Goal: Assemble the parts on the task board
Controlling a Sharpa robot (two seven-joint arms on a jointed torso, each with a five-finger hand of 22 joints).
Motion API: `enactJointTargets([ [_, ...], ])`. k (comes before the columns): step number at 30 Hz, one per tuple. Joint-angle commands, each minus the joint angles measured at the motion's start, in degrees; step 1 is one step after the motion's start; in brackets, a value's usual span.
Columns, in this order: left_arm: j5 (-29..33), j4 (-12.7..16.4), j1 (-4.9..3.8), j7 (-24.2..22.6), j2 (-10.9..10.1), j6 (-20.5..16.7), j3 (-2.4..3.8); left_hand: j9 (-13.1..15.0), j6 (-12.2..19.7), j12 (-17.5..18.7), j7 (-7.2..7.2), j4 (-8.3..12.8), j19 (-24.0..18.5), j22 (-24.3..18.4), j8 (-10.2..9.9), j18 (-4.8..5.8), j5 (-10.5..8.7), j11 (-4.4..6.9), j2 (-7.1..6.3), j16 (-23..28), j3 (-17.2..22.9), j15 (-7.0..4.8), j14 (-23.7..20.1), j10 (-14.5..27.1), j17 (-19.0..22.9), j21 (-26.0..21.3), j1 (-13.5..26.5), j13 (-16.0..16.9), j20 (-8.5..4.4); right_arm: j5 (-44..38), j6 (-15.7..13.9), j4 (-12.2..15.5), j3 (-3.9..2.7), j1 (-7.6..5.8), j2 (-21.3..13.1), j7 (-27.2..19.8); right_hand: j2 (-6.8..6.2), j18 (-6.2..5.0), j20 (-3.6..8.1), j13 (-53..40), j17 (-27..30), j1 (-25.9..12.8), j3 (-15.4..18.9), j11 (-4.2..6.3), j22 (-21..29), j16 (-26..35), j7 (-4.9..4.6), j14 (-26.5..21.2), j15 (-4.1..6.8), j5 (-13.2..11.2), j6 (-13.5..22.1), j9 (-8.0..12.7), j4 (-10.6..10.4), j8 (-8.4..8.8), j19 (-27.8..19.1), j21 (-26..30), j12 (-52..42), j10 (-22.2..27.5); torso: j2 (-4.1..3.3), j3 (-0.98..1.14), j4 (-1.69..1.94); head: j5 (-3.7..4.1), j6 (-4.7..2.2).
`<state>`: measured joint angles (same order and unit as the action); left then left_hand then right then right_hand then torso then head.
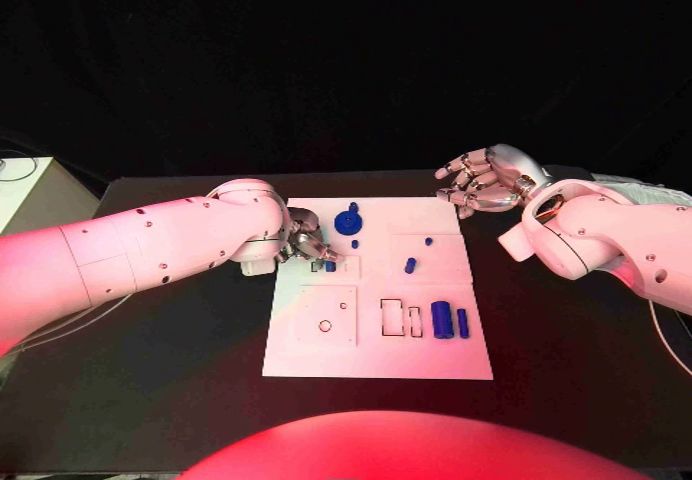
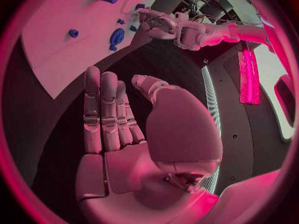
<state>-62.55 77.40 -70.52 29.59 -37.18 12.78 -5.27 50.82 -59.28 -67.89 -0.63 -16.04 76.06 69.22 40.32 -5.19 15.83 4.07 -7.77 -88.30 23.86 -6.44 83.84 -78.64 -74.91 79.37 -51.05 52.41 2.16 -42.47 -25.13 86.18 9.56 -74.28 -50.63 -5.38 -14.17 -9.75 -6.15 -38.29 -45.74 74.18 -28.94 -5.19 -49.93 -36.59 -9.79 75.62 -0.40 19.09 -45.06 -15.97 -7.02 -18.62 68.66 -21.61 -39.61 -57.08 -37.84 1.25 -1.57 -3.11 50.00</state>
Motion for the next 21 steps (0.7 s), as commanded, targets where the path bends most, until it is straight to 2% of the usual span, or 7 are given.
enactJointTargets([
  [1, 0.6, 0.3, 0.02, -0.3, -0.3, -0.2, 0.04, -0.1, 0.4, 0.3, 0.05, 0.0, 0.0, -0.1, 0.3, 0.61, -0.20, 0.10, -0.05, -0.1, -0.5, -0.39, 5.3, 0.0, -11.5, -0.3, -0.7, -0.2, 0.05, -0.1, 0.4, 0.0, -0.03, 0.03, -0.1, -0.4, 0.37, -0.62, -0.26, 0.1, -0.1, -0.3, 0.2, 0.02, 0.1, 0.3, -0.44, -0.1, -0.21, 0.4, 0.0, 0.0, 0.2, -0.24, 0.0, 0.3, -0.2, 0.2, -0.03, -0.03, -0.01, 0.07, 0.00],
  [7, 2.6, 1.1, 0.04, -1.0, -1.0, -1.4, 0.13, -0.1, 0.6, 0.7, 0.12, 0.0, -0.3, -0.6, 0.2, 0.52, -0.29, 0.06, -0.28, 0.1, -0.7, -0.37, 5.1, 0.2, -11.0, -0.5, -1.2, -0.7, 0.05, -0.1, 0.4, 0.0, -0.03, 0.07, -0.1, -0.4, 0.37, -0.62, -0.26, 0.1, -0.1, -0.3, 0.2, 0.02, 0.1, 0.3, -0.44, -0.1, -0.21, 0.4, 0.0, 0.0, 0.2, -0.24, 0.0, 0.3, -0.2, 0.2, -0.04, -0.07, -0.03, 0.10, 0.00],
  [10, 4.3, 1.5, 0.05, -2.2, -1.4, -3.0, 0.19, -0.3, 1.9, 2.8, 0.65, -0.4, -2.1, -3.0, -0.4, -0.02, -0.23, -0.41, -0.33, 1.2, -1.3, -0.03, 4.5, 2.0, -8.7, -2.0, -2.8, -3.7, 0.12, -0.5, 0.3, 0.0, -0.03, 0.10, -0.1, -0.4, 0.37, -0.62, -0.26, 0.1, -0.1, -0.3, 0.2, 0.02, 0.1, 0.3, -0.44, -0.1, -0.21, 0.4, 0.0, 0.0, 0.2, -0.24, 0.0, 0.3, -0.2, 0.2, -0.02, -0.08, -0.03, 0.16, 0.00],
  [12, 5.3, 1.7, 0.05, -3.1, -1.7, -3.9, 0.22, -0.3, 2.1, 3.1, 0.76, -0.5, -2.5, -3.6, -0.5, -0.14, -0.32, -0.50, -0.39, 1.4, -1.5, 0.05, 4.4, 2.3, -8.4, -2.3, -2.8, -4.2, 0.13, -0.7, 0.3, 0.0, -0.03, 0.12, -0.1, -0.5, 0.42, -0.62, -0.27, 0.1, -0.2, -0.4, 0.2, 0.01, 0.1, 0.4, -0.44, -0.1, -0.22, 0.4, 0.0, 0.0, 0.1, -0.30, 0.1, 0.4, -0.3, 0.3, -0.03, -0.08, 0.01, 0.22, 0.00],
  [21, 8.3, 1.9, 0.06, -5.0, -2.3, -5.9, 0.27, -0.4, 2.2, 3.3, 0.86, -0.6, -2.7, -3.8, -0.6, -0.19, -0.52, -0.60, -0.37, 1.4, -1.7, 0.13, 4.4, 2.4, -8.3, -2.5, -2.8, -4.4, 0.14, -0.9, 0.3, -0.1, -0.03, 0.22, -0.1, -0.5, 0.42, -0.62, -0.27, 0.1, -0.2, -0.4, 0.2, 0.01, 0.1, 0.4, -0.44, -0.1, -0.22, 0.4, 0.0, 0.0, 0.1, -0.30, 0.1, 0.4, -0.3, 0.3, -0.02, -0.03, 0.05, 0.16, 0.00],
])
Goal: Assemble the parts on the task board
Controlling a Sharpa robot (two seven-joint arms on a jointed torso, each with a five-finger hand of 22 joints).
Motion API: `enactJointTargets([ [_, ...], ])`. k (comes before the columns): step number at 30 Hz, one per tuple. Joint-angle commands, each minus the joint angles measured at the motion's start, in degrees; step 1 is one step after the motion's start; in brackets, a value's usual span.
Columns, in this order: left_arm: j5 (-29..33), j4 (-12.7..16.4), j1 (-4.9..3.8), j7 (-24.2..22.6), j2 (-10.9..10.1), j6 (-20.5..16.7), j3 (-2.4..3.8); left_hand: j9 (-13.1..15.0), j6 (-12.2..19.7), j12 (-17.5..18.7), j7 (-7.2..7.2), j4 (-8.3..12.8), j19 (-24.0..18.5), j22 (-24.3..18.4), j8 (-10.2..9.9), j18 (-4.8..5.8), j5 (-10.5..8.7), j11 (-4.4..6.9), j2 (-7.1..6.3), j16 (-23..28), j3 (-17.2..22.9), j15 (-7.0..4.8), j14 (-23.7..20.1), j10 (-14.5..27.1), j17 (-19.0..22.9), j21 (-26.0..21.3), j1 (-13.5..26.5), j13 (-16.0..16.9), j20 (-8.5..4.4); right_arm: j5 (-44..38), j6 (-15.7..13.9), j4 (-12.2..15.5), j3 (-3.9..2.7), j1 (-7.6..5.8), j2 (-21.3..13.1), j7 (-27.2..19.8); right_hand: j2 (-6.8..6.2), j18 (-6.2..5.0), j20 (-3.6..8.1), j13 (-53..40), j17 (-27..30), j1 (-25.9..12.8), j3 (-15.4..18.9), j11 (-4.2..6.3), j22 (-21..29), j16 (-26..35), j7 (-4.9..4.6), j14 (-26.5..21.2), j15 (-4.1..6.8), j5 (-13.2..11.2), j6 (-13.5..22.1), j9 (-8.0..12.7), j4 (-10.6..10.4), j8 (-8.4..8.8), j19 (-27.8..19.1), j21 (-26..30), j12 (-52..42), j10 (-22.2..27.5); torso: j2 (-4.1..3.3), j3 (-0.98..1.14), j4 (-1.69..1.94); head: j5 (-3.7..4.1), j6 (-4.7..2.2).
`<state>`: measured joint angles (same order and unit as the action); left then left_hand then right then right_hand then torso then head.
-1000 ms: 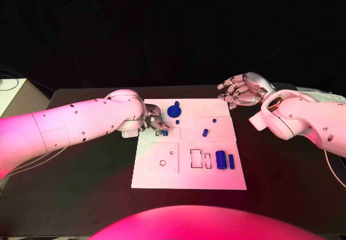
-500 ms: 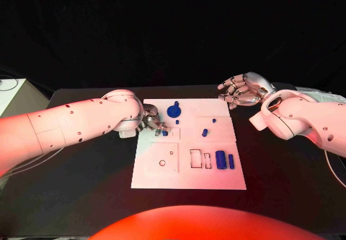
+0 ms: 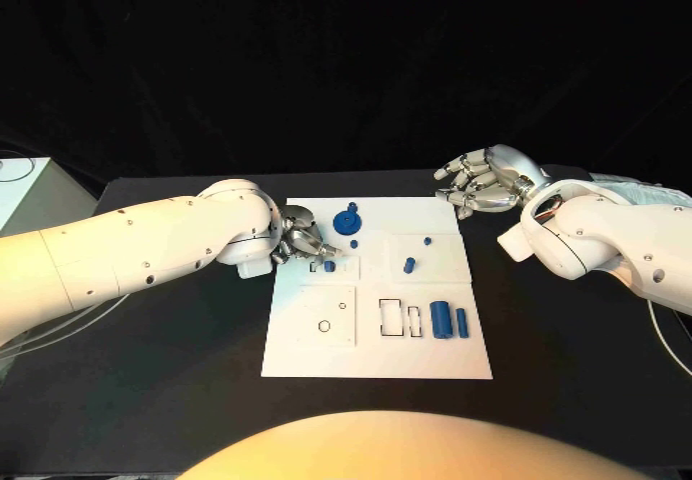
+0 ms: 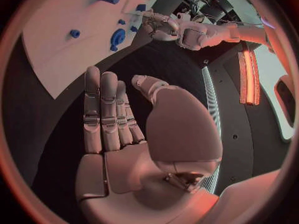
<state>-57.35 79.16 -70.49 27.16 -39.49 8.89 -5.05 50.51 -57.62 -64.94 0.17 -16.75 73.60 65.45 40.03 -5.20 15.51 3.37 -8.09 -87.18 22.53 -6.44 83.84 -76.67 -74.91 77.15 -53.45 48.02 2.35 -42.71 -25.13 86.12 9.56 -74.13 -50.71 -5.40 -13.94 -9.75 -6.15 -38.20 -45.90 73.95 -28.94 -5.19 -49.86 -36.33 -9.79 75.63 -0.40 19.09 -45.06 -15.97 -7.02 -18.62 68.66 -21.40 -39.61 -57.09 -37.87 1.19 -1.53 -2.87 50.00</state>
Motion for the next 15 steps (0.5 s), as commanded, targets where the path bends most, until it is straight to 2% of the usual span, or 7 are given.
enactJointTargets([
  [1, 3.2, 0.2, 0.03, -2.6, -0.1, -2.0, 0.04, -0.1, 0.5, 0.4, 0.06, 0.1, -0.3, -0.1, -0.3, -0.18, -0.23, 0.10, -0.06, 0.3, -0.4, 0.14, 4.4, 0.5, -8.3, -0.3, -0.4, -0.1, -0.05, -0.7, 0.3, 0.0, -0.03, 0.09, 0.0, -0.5, 0.19, -0.62, -0.27, 0.0, 0.0, -0.2, 0.2, 0.02, 0.0, 0.2, -0.44, -0.1, -0.22, 0.4, 0.0, 0.0, 0.1, -0.30, 0.1, 0.2, -0.3, 0.3, 0.01, 0.03, 0.00, -0.11, 0.00],
  [7, 3.6, 0.2, 0.03, -2.7, -0.3, -2.2, 0.04, -0.1, 0.6, 0.4, 0.10, 0.2, -0.3, -0.1, -0.4, -0.19, -0.43, 0.05, -0.02, 0.3, -0.5, 0.19, 4.4, 0.5, -8.3, -0.3, -0.6, -0.2, -0.04, -0.7, 0.3, -0.1, -0.03, 0.16, 0.0, -0.5, 0.19, -0.62, -0.27, 0.0, 0.0, -0.2, 0.2, 0.02, 0.0, 0.2, -0.44, -0.1, -0.22, 0.4, 0.0, 0.0, 0.1, -0.30, 0.1, 0.2, -0.3, 0.3, 0.02, 0.06, -0.06, -0.16, 0.00],
  [15, 3.9, 0.6, 0.09, -3.1, -1.6, -1.8, 0.05, -0.2, 1.1, 0.5, 0.10, 1.3, -0.5, -0.4, -0.6, -0.24, -0.36, 0.04, -0.66, 0.5, -0.5, 0.23, 4.4, 0.9, -8.1, -0.7, -7.6, -0.5, 0.04, -0.7, 0.3, 0.0, -0.03, 0.21, -0.1, -0.5, 0.19, -0.62, -0.27, 0.0, 0.0, -0.2, 0.2, 0.02, 0.0, 0.2, -0.44, -0.1, -0.22, 0.4, 0.0, 0.0, 0.1, -0.30, 0.1, 0.2, -0.3, 0.3, -0.01, 0.09, -0.11, -0.04, 0.00],
])
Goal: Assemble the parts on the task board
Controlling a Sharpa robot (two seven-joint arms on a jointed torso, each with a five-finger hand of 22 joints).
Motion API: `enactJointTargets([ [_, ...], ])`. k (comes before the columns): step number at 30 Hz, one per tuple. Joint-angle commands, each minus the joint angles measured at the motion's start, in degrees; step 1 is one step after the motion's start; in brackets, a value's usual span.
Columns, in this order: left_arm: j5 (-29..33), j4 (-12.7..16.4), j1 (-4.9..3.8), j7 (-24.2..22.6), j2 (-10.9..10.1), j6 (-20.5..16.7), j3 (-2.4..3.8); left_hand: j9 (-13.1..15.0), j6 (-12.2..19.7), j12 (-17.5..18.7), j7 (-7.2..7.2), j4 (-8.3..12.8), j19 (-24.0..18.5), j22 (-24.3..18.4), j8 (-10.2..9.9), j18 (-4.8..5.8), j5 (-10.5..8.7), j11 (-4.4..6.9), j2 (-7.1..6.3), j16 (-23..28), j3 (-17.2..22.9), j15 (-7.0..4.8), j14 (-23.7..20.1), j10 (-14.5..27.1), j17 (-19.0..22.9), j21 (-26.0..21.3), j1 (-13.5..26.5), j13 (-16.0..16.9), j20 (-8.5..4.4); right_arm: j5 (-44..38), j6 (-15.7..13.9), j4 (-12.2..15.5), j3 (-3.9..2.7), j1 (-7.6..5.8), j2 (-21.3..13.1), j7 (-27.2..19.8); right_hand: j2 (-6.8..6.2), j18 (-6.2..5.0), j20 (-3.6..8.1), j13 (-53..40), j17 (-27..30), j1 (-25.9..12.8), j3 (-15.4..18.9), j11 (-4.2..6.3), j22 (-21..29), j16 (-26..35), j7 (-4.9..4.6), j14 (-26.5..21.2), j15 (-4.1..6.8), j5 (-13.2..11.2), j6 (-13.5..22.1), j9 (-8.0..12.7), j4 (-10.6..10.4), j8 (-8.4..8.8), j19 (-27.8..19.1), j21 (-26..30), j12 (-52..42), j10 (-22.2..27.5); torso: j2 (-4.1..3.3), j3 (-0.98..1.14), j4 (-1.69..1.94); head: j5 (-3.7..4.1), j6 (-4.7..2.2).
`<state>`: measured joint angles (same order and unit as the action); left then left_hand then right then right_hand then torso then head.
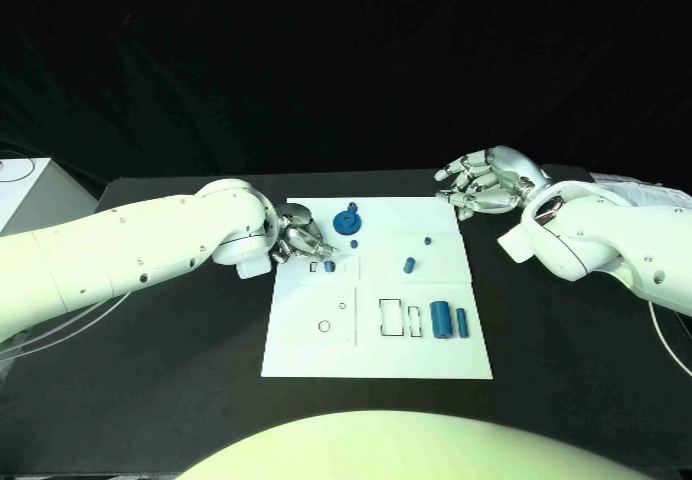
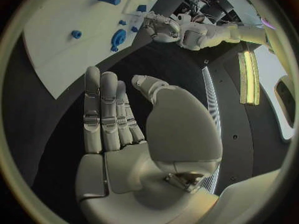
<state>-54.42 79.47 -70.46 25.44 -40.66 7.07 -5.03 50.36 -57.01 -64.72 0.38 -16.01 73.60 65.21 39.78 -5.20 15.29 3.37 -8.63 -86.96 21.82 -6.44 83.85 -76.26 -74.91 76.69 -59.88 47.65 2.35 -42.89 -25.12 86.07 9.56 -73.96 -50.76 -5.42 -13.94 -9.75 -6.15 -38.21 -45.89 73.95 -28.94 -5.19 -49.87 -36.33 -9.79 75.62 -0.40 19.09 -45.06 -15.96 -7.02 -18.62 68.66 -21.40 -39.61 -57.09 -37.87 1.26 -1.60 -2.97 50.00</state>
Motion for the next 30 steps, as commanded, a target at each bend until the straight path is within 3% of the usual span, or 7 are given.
enactJointTargets([
  [1, 1.0, 0.4, 0.07, -1.5, -0.6, 0.1, 0.04, -0.1, 0.5, 0.3, -0.13, 0.8, -0.5, -0.2, -0.4, -0.25, -0.08, 0.05, -0.20, 0.3, 0.3, 0.21, 4.3, 0.6, -8.1, -0.3, -2.3, -0.2, 0.05, -0.5, 0.3, 0.0, -0.03, 0.04, -0.1, -0.4, 0.19, -0.61, -0.27, 0.1, 0.0, -0.2, 0.2, 0.02, 0.1, 0.2, -0.44, -0.1, -0.22, 0.4, 0.0, 0.0, 0.1, -0.30, 0.1, 0.2, -0.3, 0.3, -0.04, 0.03, 0.01, 0.17, 0.00],
  [6, 1.9, 1.1, 0.15, -2.8, -1.7, -0.1, 0.06, -0.6, 1.4, 1.6, 0.14, 1.3, -1.5, -1.5, -1.1, -0.55, -0.03, -0.15, -0.49, 0.9, 0.8, 0.34, 4.0, 1.7, -7.0, -1.2, -6.1, -2.0, 0.04, -0.5, 0.3, 0.1, -0.03, 0.08, -0.2, -0.4, 0.19, -0.61, -0.27, 0.1, 0.0, -0.2, 0.2, 0.02, 0.1, 0.2, -0.44, -0.1, -0.22, 0.4, 0.0, 0.0, 0.1, -0.30, 0.1, 0.2, -0.3, 0.3, -0.03, -0.04, 0.06, 0.24, 0.00],
  [8, 2.2, 1.4, 0.20, -3.6, -2.0, -0.7, 0.07, -1.4, 2.7, 3.6, 0.94, 0.6, -3.3, -3.9, -2.4, -1.06, 0.01, -0.84, -0.60, 1.9, 0.8, 0.95, 3.4, 3.6, -5.1, -2.8, -7.0, -4.8, -0.30, -0.5, 0.3, 0.1, -0.03, 0.12, -0.2, -0.4, 0.19, -0.61, -0.27, 0.1, 0.0, -0.2, 0.2, 0.02, 0.1, 0.2, -0.44, -0.1, -0.22, 0.4, 0.0, 0.0, 0.1, -0.30, 0.1, 0.2, -0.3, 0.3, 0.01, -0.05, 0.08, 0.24, 0.00],
  [11, 2.5, 2.2, 0.35, -4.8, -2.7, -2.5, 0.07, -2.9, 4.3, 8.4, 2.20, -0.5, -7.2, -9.0, -4.3, -2.02, 0.01, -1.96, -1.08, 4.4, -0.1, 1.91, 1.7, 7.7, -1.0, -6.3, -7.1, -11.6, -0.01, -0.4, 0.3, 0.1, -0.03, 0.17, -0.3, -0.4, 0.19, -0.61, -0.27, 0.1, 0.0, -0.2, 0.2, 0.02, 0.1, 0.2, -0.44, -0.1, -0.22, 0.4, 0.0, 0.0, 0.1, -0.30, 0.1, 0.2, -0.3, 0.3, 0.04, -0.05, 0.09, 0.23, 0.00],
  [13, 2.6, 2.7, 0.52, -5.0, -3.1, -3.8, 0.07, -5.1, 7.2, 9.2, 3.90, -0.7, -7.9, -10.0, -7.7, -2.12, -0.13, -3.34, -1.09, 5.4, -1.1, 3.04, 1.2, 8.7, 0.5, -7.2, -5.1, -12.9, 0.46, -0.4, 0.3, 0.1, -0.03, 0.20, -0.3, -0.4, 0.19, -0.61, -0.27, 0.1, 0.0, -0.2, 0.2, 0.02, 0.1, 0.2, -0.44, -0.1, -0.22, 0.4, 0.0, 0.0, 0.1, -0.30, 0.1, 0.2, -0.3, 0.3, 0.05, -0.05, 0.10, 0.19, 0.00],
  [19, 1.8, 3.7, 0.95, -4.0, -3.7, -6.4, 0.06, -7.6, 6.1, 8.2, 4.46, -0.8, -7.5, -9.9, -9.6, -2.18, -0.85, -3.96, -0.76, 5.5, -3.4, 3.67, 1.2, 8.6, 0.7, -7.5, -1.9, -12.2, 1.31, -0.4, 0.2, 0.1, -0.03, 0.24, -0.4, -0.4, 0.19, -0.61, -0.27, 0.1, 0.0, -0.2, 0.2, 0.02, 0.1, 0.2, -0.44, -0.1, -0.22, 0.4, 0.0, 0.0, 0.1, -0.30, 0.1, 0.2, -0.3, 0.3, 0.12, -0.02, 0.15, 0.11, 0.00],
  [30, -0.5, 4.0, 2.22, -0.4, -3.6, -7.9, 0.03, -9.0, 5.1, 6.7, 4.21, -0.8, -6.2, -8.7, -10.0, -1.98, -3.85, -3.77, -0.54, 5.0, -5.9, 3.51, 1.7, 7.7, -0.1, -6.9, 0.6, -10.8, 1.37, -0.4, 0.2, 0.0, -0.03, 0.34, -0.4, -0.5, 0.19, -0.61, -0.27, 0.1, 0.0, -0.2, 0.2, 0.02, 0.1, 0.2, -0.44, -0.1, -0.22, 0.4, 0.0, 0.0, 0.1, -0.30, 0.1, 0.2, -0.3, 0.3, 0.10, -0.03, -0.03, -0.05, 0.00],
])
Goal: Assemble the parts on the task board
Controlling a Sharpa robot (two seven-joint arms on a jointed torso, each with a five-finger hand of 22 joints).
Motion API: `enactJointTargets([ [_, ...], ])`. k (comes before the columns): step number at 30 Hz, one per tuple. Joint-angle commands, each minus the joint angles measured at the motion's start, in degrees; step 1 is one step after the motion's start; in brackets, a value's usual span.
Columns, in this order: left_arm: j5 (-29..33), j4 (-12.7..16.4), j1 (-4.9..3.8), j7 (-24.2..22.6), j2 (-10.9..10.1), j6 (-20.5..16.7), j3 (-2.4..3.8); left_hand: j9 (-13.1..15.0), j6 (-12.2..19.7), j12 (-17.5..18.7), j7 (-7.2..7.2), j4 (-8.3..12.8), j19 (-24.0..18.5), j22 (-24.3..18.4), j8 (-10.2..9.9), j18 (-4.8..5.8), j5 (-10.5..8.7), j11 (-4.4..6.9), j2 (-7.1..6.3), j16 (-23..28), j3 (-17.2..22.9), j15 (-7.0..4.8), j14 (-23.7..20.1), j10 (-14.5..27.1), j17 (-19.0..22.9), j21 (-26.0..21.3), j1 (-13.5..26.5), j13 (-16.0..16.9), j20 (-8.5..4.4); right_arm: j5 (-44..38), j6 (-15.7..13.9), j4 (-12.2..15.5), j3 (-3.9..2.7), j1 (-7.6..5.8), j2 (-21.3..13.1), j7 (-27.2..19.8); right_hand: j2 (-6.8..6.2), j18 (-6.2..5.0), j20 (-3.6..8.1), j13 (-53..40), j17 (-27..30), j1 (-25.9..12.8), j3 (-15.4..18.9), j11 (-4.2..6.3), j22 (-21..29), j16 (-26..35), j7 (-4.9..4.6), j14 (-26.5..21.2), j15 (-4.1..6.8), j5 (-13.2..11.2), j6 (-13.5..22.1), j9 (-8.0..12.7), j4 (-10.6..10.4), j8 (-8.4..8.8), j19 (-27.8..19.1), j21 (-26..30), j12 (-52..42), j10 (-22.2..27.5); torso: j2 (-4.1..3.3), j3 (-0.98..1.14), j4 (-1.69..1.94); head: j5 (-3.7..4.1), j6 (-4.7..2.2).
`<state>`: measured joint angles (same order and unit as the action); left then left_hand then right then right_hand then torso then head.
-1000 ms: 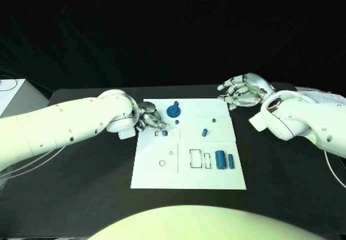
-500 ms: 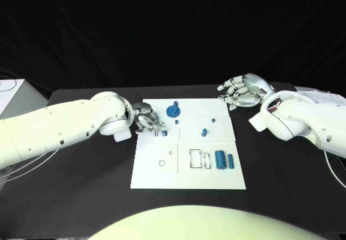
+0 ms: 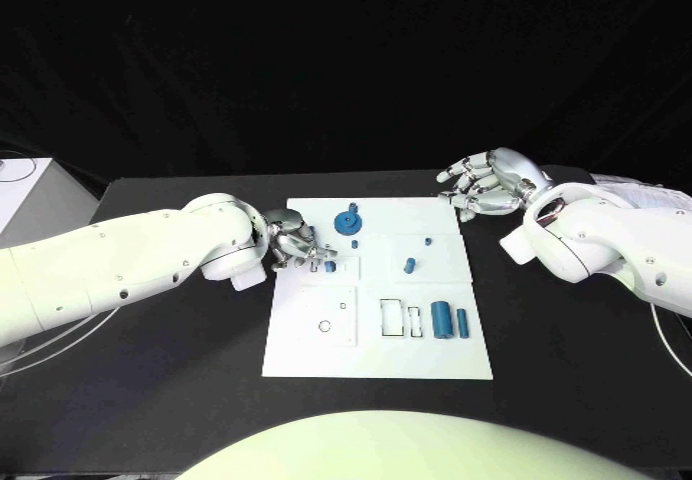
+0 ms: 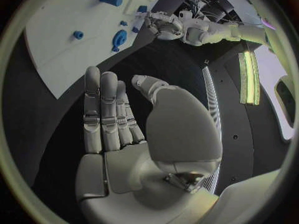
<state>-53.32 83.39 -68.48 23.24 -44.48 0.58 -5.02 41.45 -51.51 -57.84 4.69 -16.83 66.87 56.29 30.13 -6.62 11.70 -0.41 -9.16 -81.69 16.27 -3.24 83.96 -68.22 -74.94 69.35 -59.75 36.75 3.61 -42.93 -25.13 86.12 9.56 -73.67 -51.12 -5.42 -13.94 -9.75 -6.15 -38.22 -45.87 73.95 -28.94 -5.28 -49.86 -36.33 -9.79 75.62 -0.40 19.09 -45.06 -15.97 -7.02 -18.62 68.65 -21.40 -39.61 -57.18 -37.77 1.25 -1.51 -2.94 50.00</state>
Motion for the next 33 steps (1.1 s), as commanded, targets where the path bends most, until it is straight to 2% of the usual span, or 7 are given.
enactJointTargets([
  [1, -1.7, 0.0, 0.36, 2.1, 0.2, -1.4, 0.01, -0.1, -0.5, -0.4, -0.13, 0.0, 0.7, 0.4, -0.4, -0.51, -0.40, 0.04, 0.02, -0.4, -0.6, 0.29, 1.7, -0.5, -0.4, 0.6, 0.6, 0.4, 0.10, -0.4, 0.2, 0.0, -0.03, 0.06, 0.0, -0.4, 0.19, -0.61, -0.27, 0.1, -0.1, -0.2, 0.2, 0.10, 0.1, 0.2, -0.45, -0.1, -0.22, 0.4, 0.0, 0.0, 0.1, -0.30, 0.1, 0.2, -0.3, 0.3, -0.02, -0.01, -0.13, -0.07, 0.00],
  [9, -2.3, -0.1, 0.92, 2.9, 0.7, -0.8, -0.02, -0.2, -0.6, -0.5, -0.16, 0.0, 1.0, 0.8, -0.3, -0.44, -0.49, 0.07, 0.05, -0.6, -0.7, 0.27, 1.8, -0.6, -0.6, 0.8, 0.7, 0.4, 0.09, -0.4, 0.2, 0.0, -0.03, 0.10, -0.1, -0.4, 0.19, -0.61, -0.27, 0.1, -0.1, -0.2, 0.2, 0.10, 0.1, 0.2, -0.45, -0.1, -0.22, 0.4, 0.0, 0.0, 0.1, -0.30, 0.1, 0.2, -0.3, 0.3, -0.10, 0.03, -0.08, -0.05, 0.00],
  [15, -2.3, 0.0, 1.22, 2.8, 1.3, -1.2, -0.03, -0.2, -0.7, -0.6, -0.23, 0.1, 1.0, 0.8, -0.3, -0.43, -0.39, 0.13, 0.25, -0.7, -0.7, 0.22, 1.9, -0.7, -0.9, 0.9, 0.4, 0.4, 0.07, -0.3, 0.2, 0.1, -0.03, 0.11, -0.1, -0.4, 0.19, -0.61, -0.27, 0.1, -0.1, -0.2, 0.2, 0.10, 0.1, 0.2, -0.45, -0.1, -0.22, 0.4, 0.0, 0.0, 0.1, -0.30, 0.1, 0.2, -0.3, 0.3, -0.15, -0.03, -0.11, -0.11, 0.00],
  [33, -2.2, 0.0, 1.33, 2.3, 1.9, -2.1, -0.04, -0.7, -1.4, -1.4, -0.60, 0.3, 1.5, 1.3, 0.2, -0.34, 0.11, 0.48, 1.34, -1.1, -0.3, -0.10, 2.1, -1.0, -1.3, 1.1, -3.1, 0.9, -0.16, -0.3, 0.2, 0.0, -0.03, 0.12, 0.0, -0.5, 0.19, -0.61, -0.27, 0.1, -0.1, -0.2, 0.2, 0.10, 0.1, 0.2, -0.45, -0.1, -0.22, 0.4, 0.0, 0.0, 0.1, -0.30, 0.1, 0.2, -0.3, 0.3, -0.11, -0.02, -0.09, -0.07, 0.00],
])
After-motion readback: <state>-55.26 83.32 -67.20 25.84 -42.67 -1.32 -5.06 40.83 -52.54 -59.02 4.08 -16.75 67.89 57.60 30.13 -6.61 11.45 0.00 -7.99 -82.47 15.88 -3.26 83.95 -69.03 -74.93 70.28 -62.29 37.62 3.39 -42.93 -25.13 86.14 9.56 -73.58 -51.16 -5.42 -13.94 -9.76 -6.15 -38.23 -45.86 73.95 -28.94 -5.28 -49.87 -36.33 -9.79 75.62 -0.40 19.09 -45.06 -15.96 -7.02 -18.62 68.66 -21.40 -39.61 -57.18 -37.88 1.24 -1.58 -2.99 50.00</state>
